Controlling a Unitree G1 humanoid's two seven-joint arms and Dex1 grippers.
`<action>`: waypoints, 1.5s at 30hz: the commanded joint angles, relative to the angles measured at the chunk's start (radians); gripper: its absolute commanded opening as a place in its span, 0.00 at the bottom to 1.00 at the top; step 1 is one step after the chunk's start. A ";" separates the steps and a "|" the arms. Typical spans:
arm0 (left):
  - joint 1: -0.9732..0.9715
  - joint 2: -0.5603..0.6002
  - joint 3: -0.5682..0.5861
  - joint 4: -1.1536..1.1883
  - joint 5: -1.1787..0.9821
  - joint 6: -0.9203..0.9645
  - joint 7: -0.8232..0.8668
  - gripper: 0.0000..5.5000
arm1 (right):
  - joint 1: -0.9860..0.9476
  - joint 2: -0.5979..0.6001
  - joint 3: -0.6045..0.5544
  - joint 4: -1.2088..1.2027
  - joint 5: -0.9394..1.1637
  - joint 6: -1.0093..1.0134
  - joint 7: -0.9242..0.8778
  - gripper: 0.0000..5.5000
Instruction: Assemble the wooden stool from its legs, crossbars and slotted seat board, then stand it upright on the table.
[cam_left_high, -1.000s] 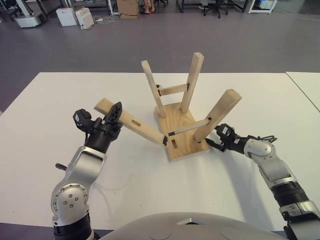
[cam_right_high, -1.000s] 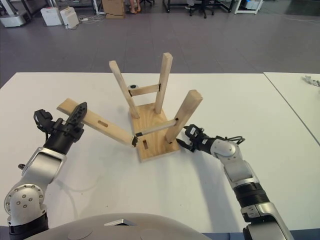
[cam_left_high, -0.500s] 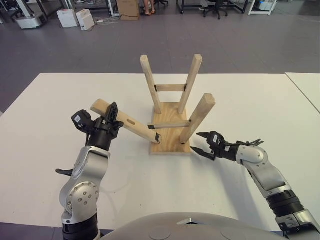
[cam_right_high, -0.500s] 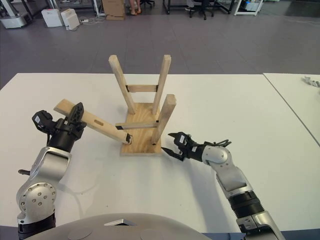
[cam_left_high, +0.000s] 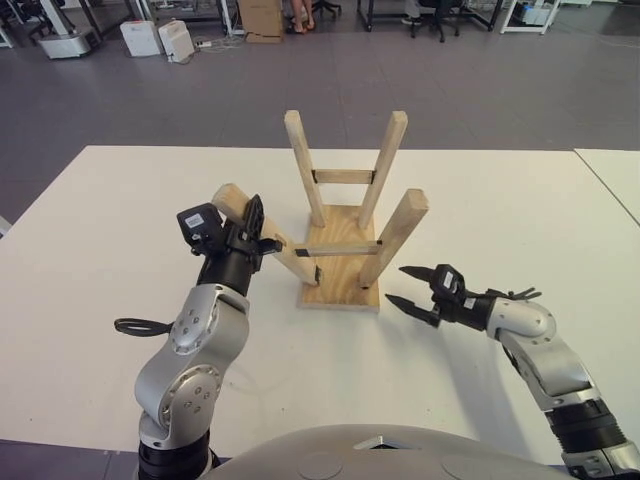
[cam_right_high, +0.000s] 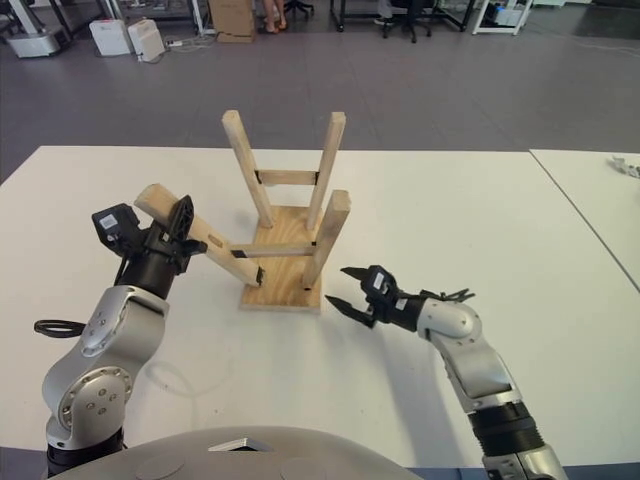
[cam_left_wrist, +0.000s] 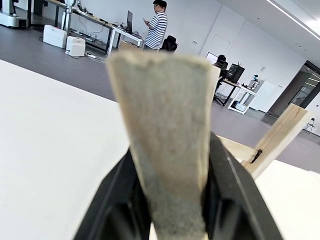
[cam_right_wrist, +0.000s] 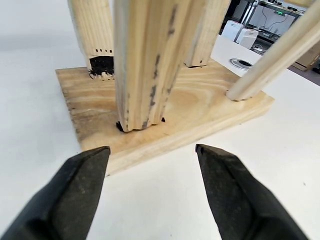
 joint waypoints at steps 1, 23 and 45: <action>0.010 0.002 -0.053 0.077 0.083 0.123 0.028 0.19 | 0.008 -0.013 -0.045 -0.012 0.032 0.018 -0.005 0.58; -0.044 0.000 -0.091 0.017 0.293 0.211 -0.046 0.19 | -0.797 -0.164 0.053 -0.522 0.396 0.657 -0.273 0.58; -0.150 -0.126 -0.043 -0.025 0.225 0.243 -0.129 0.19 | -0.737 -0.104 0.998 -0.304 -0.492 0.740 -0.551 0.58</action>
